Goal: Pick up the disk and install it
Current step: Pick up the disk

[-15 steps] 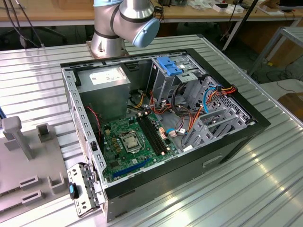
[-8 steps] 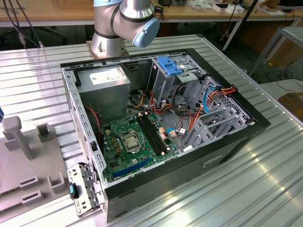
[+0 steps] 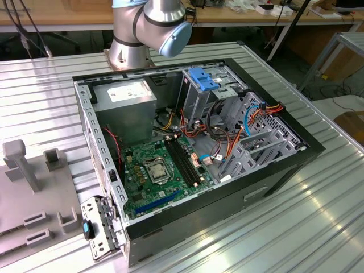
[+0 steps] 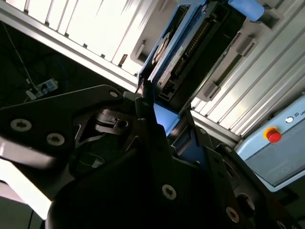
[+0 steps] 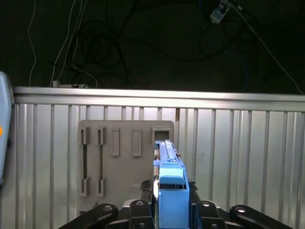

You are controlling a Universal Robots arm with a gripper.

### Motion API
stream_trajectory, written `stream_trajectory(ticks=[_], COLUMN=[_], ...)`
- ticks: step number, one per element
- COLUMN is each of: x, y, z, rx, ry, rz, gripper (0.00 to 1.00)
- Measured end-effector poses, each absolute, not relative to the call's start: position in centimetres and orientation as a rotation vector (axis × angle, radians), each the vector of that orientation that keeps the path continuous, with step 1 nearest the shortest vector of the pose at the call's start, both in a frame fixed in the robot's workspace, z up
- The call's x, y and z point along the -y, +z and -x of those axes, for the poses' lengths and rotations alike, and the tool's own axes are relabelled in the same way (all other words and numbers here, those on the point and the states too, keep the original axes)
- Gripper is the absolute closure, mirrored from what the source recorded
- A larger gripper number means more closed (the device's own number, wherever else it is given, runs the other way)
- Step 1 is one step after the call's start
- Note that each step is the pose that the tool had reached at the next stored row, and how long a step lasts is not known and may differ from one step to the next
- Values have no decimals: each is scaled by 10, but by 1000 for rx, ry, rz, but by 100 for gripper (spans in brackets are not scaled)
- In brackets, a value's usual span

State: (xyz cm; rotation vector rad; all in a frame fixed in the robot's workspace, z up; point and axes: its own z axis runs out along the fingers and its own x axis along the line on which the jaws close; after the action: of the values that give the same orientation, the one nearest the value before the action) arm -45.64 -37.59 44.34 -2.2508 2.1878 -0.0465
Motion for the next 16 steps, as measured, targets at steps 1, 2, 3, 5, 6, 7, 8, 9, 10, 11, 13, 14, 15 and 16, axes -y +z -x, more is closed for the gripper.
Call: stream_trajectory(ticks=[1, 2, 3, 5, 6, 7, 8, 9, 10, 11, 13, 14, 15, 16], x=[376, 376, 376, 376, 376, 376, 376, 376, 376, 376, 376, 376, 376, 376], y=[447, 450, 453, 459, 462, 466, 469, 473, 478, 484, 493, 498, 503, 506], z=[456, 456, 456, 456, 456, 456, 456, 456, 456, 456, 456, 456, 456, 456], rx=[-2188, -2188, -2188, -2188, -2188, -2188, -2188, -2188, -2188, -2188, -2188, -2188, -2188, -2188], ry=[-46, -46, -46, -46, -46, -46, -46, -46, -46, -46, -46, -46, -46, -46], rz=[2251, 2251, 2251, 2251, 2251, 2251, 2251, 2251, 2251, 2251, 2251, 2251, 2251, 2251], gripper=[63, 63, 63, 63, 63, 63, 63, 63, 63, 63, 63, 63, 63, 63])
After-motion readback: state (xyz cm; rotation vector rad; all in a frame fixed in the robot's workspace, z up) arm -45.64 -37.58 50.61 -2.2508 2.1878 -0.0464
